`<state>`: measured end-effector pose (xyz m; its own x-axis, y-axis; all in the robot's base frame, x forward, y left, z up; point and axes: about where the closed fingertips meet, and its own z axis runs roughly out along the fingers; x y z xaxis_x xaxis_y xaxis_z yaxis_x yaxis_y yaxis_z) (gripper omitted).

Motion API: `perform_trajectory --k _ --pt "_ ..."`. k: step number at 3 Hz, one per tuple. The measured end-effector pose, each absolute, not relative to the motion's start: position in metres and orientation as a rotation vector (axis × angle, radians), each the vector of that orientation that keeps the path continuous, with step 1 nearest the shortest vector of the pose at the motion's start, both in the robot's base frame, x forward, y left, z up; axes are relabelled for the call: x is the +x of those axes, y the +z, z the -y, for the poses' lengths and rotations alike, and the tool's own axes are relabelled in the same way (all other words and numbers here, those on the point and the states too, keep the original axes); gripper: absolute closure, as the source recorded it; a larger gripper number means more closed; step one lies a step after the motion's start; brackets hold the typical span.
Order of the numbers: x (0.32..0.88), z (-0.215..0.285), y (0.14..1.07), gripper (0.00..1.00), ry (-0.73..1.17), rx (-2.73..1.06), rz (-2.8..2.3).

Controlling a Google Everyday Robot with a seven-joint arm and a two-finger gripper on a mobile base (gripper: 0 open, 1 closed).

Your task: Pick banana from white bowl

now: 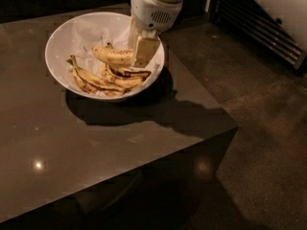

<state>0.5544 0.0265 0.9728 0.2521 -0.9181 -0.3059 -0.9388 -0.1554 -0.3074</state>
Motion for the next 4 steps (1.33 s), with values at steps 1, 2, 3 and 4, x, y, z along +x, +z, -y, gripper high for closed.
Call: perform_trajectory --k 1,2,3,4 --pt "0.514 -0.008 0.972 1.00 0.077 -2.049 -1.716" --pt "0.509 -0.003 0.969 1.00 0.075 -2.048 -1.728" --pt "0.497 -0.006 0.986 1.00 0.062 -2.043 -1.703" --pt "0.453 -0.003 1.002 1.00 0.061 -1.973 -1.743"
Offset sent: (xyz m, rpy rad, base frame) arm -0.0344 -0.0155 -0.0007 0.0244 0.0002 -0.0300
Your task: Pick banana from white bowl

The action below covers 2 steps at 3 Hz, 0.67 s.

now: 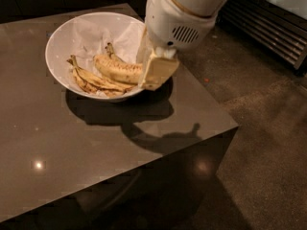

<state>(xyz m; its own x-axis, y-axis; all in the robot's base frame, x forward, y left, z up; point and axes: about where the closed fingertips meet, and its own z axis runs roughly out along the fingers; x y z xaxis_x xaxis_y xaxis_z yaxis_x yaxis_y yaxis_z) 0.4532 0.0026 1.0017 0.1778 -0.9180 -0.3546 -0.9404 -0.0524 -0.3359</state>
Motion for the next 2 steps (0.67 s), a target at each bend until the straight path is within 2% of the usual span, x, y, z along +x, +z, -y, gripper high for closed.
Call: perform_trajectory --k 2 --pt "0.376 0.020 0.994 1.00 0.089 -1.824 -1.862"
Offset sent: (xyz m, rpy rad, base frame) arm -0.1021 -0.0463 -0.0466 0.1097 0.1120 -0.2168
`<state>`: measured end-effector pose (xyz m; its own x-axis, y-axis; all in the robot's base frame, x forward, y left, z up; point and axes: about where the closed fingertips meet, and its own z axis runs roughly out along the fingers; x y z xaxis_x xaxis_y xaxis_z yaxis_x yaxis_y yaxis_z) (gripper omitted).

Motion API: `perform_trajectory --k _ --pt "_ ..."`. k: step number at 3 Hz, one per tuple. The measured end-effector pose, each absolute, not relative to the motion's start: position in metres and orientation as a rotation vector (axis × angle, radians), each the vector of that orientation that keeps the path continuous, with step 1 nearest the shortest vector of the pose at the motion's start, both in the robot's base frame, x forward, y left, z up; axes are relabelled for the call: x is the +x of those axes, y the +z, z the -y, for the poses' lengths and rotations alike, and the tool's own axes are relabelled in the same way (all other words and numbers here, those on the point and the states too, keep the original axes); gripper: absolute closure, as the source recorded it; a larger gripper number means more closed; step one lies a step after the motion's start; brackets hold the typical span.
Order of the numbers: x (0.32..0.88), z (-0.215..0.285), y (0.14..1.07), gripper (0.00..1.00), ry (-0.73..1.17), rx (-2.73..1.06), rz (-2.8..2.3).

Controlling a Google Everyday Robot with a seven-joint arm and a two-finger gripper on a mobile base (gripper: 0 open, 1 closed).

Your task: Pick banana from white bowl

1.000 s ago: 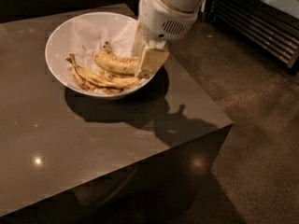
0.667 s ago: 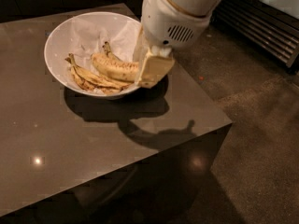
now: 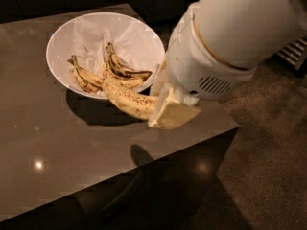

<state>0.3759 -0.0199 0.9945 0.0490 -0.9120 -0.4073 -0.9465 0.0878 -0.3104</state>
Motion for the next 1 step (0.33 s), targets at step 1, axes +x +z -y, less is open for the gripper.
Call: perform_trajectory --k 1 --pt "0.3709 0.0183 0.9927 1.00 0.097 -1.823 -1.865"
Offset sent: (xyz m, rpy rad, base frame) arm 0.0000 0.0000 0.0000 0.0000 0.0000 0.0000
